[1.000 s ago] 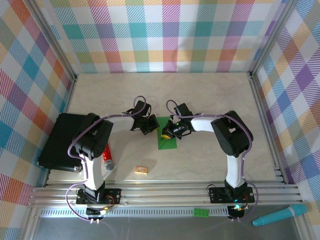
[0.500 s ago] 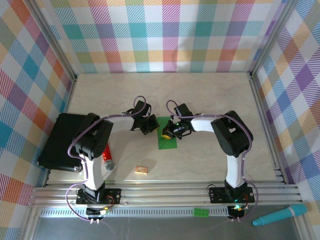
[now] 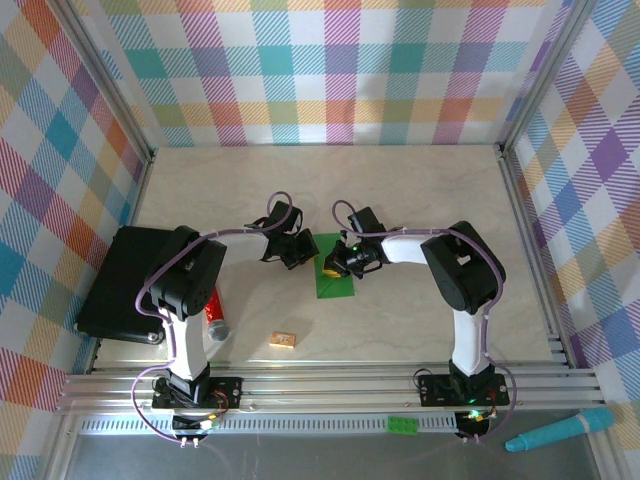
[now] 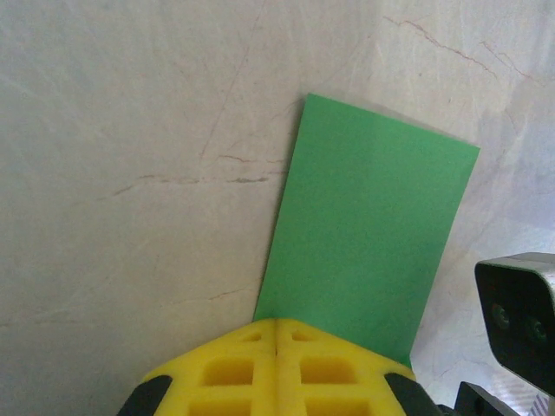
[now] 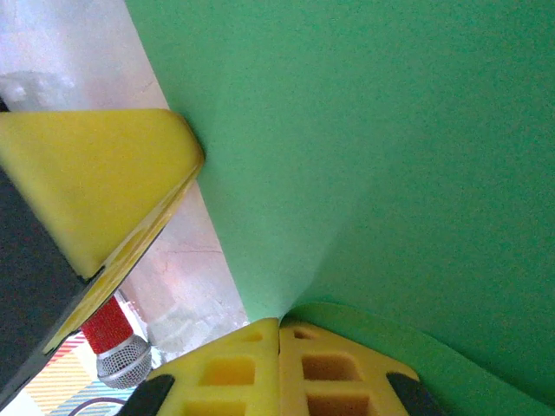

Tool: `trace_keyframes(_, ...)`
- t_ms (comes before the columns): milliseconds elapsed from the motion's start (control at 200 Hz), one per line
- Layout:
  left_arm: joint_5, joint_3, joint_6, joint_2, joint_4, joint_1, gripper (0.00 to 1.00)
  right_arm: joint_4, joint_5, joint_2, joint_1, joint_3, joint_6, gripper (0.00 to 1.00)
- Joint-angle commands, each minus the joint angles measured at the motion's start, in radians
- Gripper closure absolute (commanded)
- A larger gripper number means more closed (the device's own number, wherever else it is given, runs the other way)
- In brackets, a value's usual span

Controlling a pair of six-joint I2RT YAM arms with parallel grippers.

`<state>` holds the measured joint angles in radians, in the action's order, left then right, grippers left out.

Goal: Fold a paper plane with a square sheet of paper (pick it up from the middle)

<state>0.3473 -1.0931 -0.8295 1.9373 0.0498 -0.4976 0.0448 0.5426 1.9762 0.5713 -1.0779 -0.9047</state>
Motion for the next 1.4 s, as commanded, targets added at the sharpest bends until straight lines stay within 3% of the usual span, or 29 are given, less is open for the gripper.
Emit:
trace_keyframes(0,-0.037,0.024,-0.004,0.042,0.095,-0.018,0.96,0.003,-0.002,0.028,0.005,0.010,0.008,0.96)
trace_keyframes(425,-0.032,0.010,-0.005,0.013,0.101,-0.017,0.96,0.056,-0.025,0.055,0.004,0.024,0.031,0.94)
trace_keyframes(775,-0.190,0.065,-0.042,-0.228,0.140,-0.003,0.93,0.082,-0.041,0.074,0.004,0.052,0.024,0.71)
trace_keyframes(990,-0.126,0.154,-0.049,-0.292,0.033,0.001,0.91,0.085,-0.049,0.075,0.004,0.067,0.022,0.61)
trace_keyframes(1075,-0.089,0.179,-0.049,-0.294,-0.004,-0.005,0.91,0.085,-0.053,0.076,0.004,0.073,0.026,0.64)
trace_keyframes(1395,-0.003,0.171,-0.046,-0.208,-0.076,-0.072,1.00,0.138,-0.100,0.085,0.004,0.077,0.052,0.93)
